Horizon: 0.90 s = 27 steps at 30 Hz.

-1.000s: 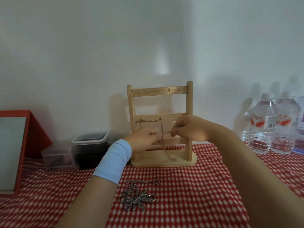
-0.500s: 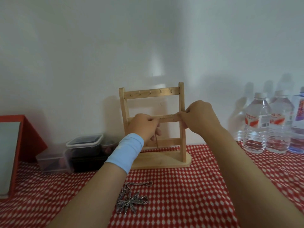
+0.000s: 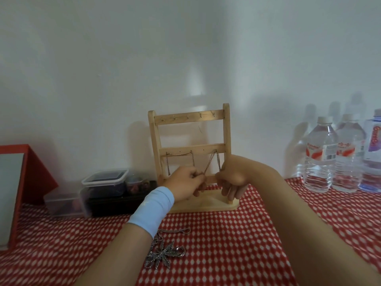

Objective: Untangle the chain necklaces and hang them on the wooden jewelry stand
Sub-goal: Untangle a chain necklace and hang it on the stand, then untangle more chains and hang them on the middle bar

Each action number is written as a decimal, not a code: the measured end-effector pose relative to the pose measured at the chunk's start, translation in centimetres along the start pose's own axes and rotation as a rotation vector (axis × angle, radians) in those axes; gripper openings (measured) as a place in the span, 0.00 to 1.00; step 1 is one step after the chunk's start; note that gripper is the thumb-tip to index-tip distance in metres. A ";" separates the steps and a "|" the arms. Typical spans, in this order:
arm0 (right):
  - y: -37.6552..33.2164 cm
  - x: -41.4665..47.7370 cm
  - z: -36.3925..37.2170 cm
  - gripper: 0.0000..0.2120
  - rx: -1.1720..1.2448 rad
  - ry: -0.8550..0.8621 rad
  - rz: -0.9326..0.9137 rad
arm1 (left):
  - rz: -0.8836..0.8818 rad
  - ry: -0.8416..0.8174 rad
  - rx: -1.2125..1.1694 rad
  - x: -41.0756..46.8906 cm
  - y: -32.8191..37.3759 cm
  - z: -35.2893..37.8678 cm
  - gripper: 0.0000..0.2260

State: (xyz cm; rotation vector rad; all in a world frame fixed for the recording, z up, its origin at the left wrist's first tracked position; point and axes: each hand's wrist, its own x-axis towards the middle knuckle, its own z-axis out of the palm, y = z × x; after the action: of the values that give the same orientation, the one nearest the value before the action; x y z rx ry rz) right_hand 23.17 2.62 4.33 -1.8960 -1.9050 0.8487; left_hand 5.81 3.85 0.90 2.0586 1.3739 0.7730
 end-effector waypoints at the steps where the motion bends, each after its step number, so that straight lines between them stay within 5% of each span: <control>1: 0.0 0.2 0.2 0.16 0.009 -0.008 0.002 | 0.003 0.001 -0.018 0.0 0.0 0.3 0.09; 9: -0.1 1.1 1.0 0.19 0.047 0.002 0.026 | 0.032 0.032 -0.153 -0.3 -0.5 1.1 0.08; 12: -0.8 0.5 1.0 0.27 -0.164 -0.008 0.088 | -0.028 -0.120 -0.047 -0.7 -1.0 -1.8 0.10; 15: -1.9 -0.8 0.9 0.22 -0.299 -0.025 0.108 | -0.066 -0.133 0.054 -1.5 -1.5 -5.6 0.11; 21: -4.0 -0.2 6.1 0.08 -0.326 -0.213 -0.371 | -0.177 -0.259 0.233 -2.2 -4.1 -7.8 0.06; 27: -3.2 1.4 10.5 0.10 -0.512 -0.208 -0.389 | -0.204 -0.480 0.472 -2.3 -4.8 -6.0 0.13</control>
State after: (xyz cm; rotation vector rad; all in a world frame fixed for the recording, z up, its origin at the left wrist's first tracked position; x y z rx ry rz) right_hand 14.12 2.30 -2.10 -1.6269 -2.7072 0.4793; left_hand -2.25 4.00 1.26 2.1964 1.5374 -0.1518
